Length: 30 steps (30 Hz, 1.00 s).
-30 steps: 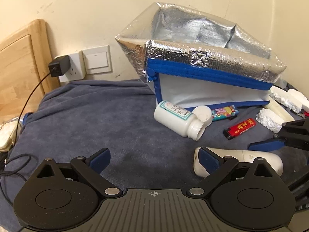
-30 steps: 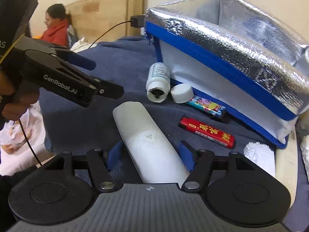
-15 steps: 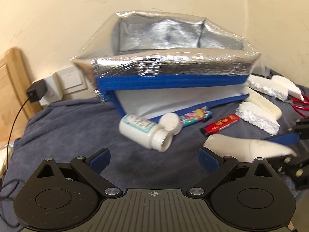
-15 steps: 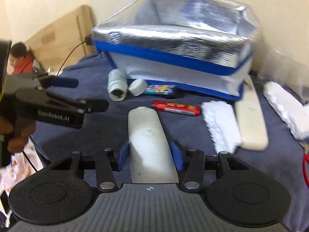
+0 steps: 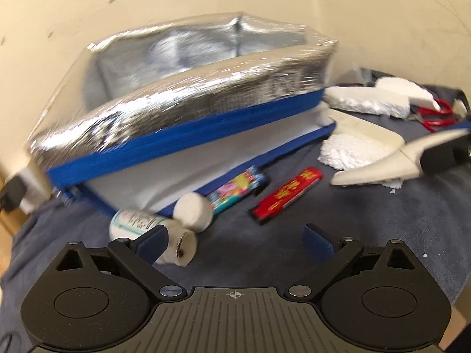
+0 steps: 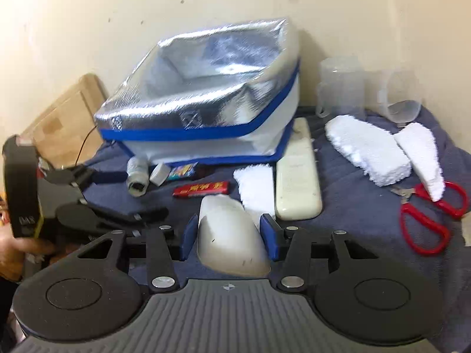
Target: Organize rigid objects
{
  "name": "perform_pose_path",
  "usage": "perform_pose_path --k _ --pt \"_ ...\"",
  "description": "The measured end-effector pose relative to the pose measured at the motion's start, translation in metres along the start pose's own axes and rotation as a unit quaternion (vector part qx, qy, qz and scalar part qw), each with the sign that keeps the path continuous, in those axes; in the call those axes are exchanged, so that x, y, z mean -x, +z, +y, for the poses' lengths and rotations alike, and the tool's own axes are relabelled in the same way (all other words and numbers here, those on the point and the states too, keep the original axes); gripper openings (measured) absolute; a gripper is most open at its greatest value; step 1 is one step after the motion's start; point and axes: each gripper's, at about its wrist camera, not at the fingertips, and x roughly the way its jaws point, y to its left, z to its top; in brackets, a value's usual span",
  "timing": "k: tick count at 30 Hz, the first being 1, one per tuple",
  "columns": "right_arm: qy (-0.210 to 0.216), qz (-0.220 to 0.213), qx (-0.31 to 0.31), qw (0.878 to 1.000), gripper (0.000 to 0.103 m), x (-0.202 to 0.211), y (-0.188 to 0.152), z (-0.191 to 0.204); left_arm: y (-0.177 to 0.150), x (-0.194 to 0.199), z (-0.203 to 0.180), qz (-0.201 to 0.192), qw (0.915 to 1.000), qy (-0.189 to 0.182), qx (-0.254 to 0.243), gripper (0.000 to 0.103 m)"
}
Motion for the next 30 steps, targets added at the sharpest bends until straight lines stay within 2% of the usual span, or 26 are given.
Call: perform_pose_path --k 4,7,8,10,12,16,18,21,24,25,26,27,28,30 --pt "0.006 -0.006 -0.010 1.000 0.042 0.001 0.002 -0.007 0.006 -0.007 -0.006 -0.006 0.9999 -0.011 -0.011 0.097" --pt "0.010 -0.002 -0.009 1.000 0.041 -0.001 0.000 -0.009 0.009 -0.004 -0.008 -0.025 0.9984 -0.050 -0.010 0.086" --pt "0.010 0.001 -0.006 1.000 0.040 -0.002 -0.001 -0.009 0.009 -0.003 -0.010 -0.028 0.9980 -0.054 -0.015 0.086" --pt "0.002 0.007 0.000 1.000 0.031 -0.005 -0.004 -0.009 0.008 -0.006 -0.016 -0.028 0.9973 -0.058 -0.035 0.086" --pt "-0.005 0.013 0.006 1.000 0.031 -0.010 -0.007 -0.011 0.007 -0.009 -0.020 -0.027 0.9967 -0.057 -0.050 0.087" --pt "-0.008 0.021 0.014 1.000 0.031 -0.014 -0.010 -0.011 0.011 -0.013 -0.013 -0.023 0.9962 -0.075 -0.038 0.086" --pt "-0.006 0.025 0.021 0.999 0.033 -0.014 -0.009 -0.010 0.010 -0.013 -0.013 -0.028 0.9956 -0.077 -0.045 0.086" --pt "0.002 0.024 0.031 0.999 0.060 -0.010 -0.011 -0.004 0.011 -0.015 -0.012 -0.032 0.9948 -0.084 -0.049 0.087" --pt "-0.017 0.043 0.068 0.997 0.061 -0.011 -0.017 0.010 0.011 -0.018 -0.007 -0.030 0.9939 -0.099 -0.040 0.085" --pt "-0.018 0.049 0.077 0.996 0.060 -0.012 -0.019 0.014 0.010 -0.018 -0.005 -0.030 0.9930 -0.108 -0.037 0.078" --pt "-0.019 0.056 0.085 0.995 0.060 -0.014 -0.022 0.017 0.010 -0.018 -0.002 -0.031 0.9914 -0.123 -0.030 0.062" --pt "-0.022 0.064 0.093 0.993 0.060 -0.017 -0.024 0.020 0.009 -0.017 0.000 -0.036 0.9903 -0.132 -0.024 0.057" --pt "-0.026 0.070 0.100 0.992 0.060 -0.020 -0.026 0.022 0.009 -0.018 0.000 -0.036 0.9911 -0.125 -0.025 0.052" --pt "-0.031 0.068 0.107 0.991 0.061 -0.024 -0.029 0.024 0.011 -0.019 0.001 -0.035 0.9913 -0.125 -0.022 0.046"
